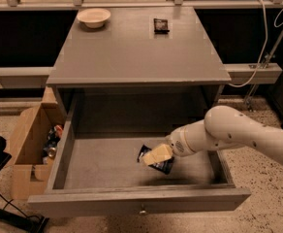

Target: Place rxbar blueberry into top drawer

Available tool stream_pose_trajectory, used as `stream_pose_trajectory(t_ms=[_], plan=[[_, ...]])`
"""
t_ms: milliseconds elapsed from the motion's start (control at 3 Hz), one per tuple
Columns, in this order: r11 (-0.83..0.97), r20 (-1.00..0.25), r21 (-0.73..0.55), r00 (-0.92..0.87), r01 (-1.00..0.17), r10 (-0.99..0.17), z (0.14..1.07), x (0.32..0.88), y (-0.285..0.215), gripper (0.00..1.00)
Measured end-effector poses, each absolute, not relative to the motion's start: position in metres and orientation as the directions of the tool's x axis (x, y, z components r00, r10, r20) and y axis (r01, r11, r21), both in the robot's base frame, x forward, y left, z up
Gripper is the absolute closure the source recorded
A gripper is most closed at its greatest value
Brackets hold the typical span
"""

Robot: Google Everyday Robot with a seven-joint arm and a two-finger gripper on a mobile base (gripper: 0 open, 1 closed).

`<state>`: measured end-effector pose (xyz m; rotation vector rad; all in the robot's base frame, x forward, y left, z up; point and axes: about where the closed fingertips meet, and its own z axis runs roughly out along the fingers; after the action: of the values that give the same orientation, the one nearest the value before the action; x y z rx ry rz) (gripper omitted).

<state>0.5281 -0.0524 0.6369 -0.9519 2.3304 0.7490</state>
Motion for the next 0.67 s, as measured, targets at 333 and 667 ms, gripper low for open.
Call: stream_pose_trajectory(t_ms=[333, 667], plan=[[0.602, -0.63, 0.295, -0.624, -0.742, -0.461, 0.637, 0.528, -0.052, 0.0], [0.572, -0.626, 0.284, -0.601, -0.769, -0.497, 0.654, 0.526, -0.054, 0.0]])
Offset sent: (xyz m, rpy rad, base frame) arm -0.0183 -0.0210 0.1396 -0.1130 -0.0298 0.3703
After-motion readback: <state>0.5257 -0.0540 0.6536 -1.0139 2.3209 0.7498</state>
